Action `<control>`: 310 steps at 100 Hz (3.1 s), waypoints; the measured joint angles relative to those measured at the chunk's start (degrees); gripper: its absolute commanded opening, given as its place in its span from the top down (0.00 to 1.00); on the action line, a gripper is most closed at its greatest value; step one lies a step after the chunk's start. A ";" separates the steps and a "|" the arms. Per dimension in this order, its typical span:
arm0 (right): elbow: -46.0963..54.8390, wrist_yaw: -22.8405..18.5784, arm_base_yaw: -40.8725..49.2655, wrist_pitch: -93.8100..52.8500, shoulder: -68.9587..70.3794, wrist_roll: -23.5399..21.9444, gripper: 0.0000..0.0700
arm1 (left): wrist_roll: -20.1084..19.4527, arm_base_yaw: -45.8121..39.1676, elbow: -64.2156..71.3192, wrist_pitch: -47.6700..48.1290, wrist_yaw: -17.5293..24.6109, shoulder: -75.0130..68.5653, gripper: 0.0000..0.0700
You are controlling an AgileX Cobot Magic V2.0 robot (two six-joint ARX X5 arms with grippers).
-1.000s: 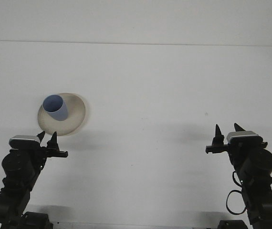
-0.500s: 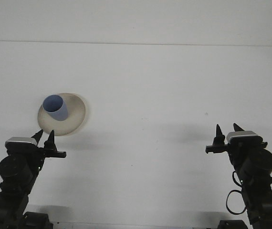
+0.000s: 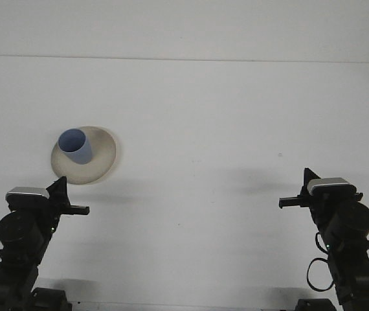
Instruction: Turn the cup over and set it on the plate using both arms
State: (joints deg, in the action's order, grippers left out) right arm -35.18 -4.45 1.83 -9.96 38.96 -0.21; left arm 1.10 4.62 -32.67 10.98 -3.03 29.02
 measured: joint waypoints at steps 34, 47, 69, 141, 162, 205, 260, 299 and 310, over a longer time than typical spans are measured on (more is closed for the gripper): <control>0.00 0.00 0.00 0.02 0.00 0.00 1.00 | 0.00 0.00 0.00 -0.02 0.00 0.00 0.98; 0.00 0.00 0.00 0.00 0.00 0.00 1.00 | 0.00 0.02 0.00 -0.04 -0.02 0.00 0.98; 0.00 0.00 0.00 0.00 0.00 0.00 1.00 | -0.50 0.02 0.00 -0.04 -0.02 0.00 0.98; 0.00 0.00 0.00 0.02 0.00 0.00 1.00 | -1.81 0.00 21.79 -17.79 0.00 -18.51 0.98; 0.00 0.00 0.00 0.02 0.00 0.00 1.00 | -0.42 0.00 29.48 -17.38 0.00 -28.26 0.98; 0.00 0.00 0.00 0.24 0.00 0.00 1.00 | 1.42 -0.26 30.71 -18.62 0.00 -28.70 0.98; 0.00 0.00 0.00 0.24 0.00 0.00 1.00 | 1.44 -0.26 30.71 -18.60 0.00 -28.70 0.98; 0.00 0.00 0.00 0.24 0.00 0.00 1.00 | 1.44 -0.26 30.71 -18.60 0.00 -28.70 0.98; 0.00 0.00 0.00 0.22 -0.17 0.00 1.00 | 1.44 -0.26 30.71 -18.60 0.00 -28.70 0.98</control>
State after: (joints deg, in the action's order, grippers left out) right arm -35.18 -4.45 1.83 -9.74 38.79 -0.21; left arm 2.55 4.36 -1.96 -7.62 -3.03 0.32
